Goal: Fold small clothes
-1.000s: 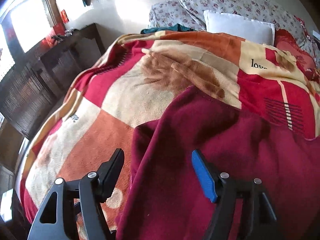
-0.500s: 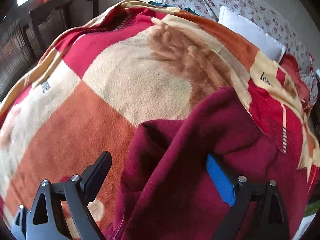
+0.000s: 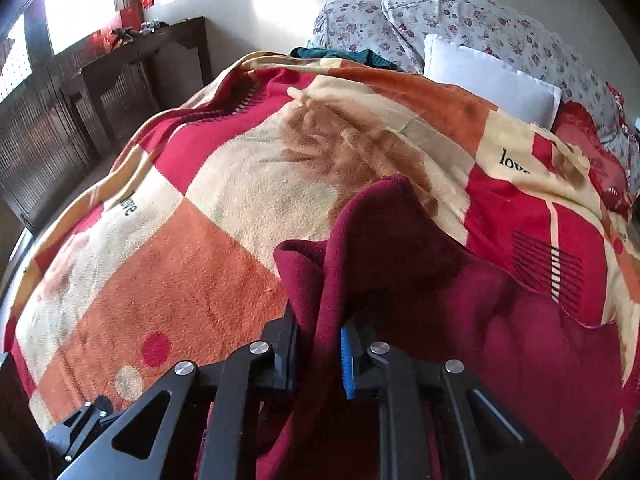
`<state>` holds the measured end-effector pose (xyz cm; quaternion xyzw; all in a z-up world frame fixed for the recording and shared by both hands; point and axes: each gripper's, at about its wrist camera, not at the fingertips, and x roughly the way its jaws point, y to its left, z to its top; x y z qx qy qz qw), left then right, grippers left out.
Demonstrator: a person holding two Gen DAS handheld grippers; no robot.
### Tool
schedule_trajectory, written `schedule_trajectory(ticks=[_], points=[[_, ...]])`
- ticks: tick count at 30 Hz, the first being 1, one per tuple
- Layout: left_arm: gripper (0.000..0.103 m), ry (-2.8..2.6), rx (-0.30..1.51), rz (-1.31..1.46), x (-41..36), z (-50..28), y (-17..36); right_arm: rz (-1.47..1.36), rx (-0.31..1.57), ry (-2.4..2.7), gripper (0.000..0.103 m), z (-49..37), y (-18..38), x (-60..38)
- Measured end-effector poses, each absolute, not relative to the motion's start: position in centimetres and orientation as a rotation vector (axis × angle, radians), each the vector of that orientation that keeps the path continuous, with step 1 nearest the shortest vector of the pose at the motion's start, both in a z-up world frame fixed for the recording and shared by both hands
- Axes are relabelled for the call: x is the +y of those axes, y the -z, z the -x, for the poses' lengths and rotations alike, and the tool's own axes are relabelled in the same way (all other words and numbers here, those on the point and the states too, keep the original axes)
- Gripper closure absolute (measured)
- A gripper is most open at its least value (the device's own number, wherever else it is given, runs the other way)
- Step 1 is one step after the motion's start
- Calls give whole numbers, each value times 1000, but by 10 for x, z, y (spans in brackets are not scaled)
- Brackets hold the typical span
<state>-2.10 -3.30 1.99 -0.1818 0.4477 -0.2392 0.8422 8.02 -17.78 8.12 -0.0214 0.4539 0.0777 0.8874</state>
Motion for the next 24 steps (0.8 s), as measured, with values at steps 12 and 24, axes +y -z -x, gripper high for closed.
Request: schedule_trajectory(ticks=[12, 24], points=[[6, 571, 953, 254, -61, 22, -22, 14, 936, -199, 86, -81, -79, -184], [79, 623, 962, 203, -81, 16, -31, -70, 859, -224, 86, -59, -102, -210]])
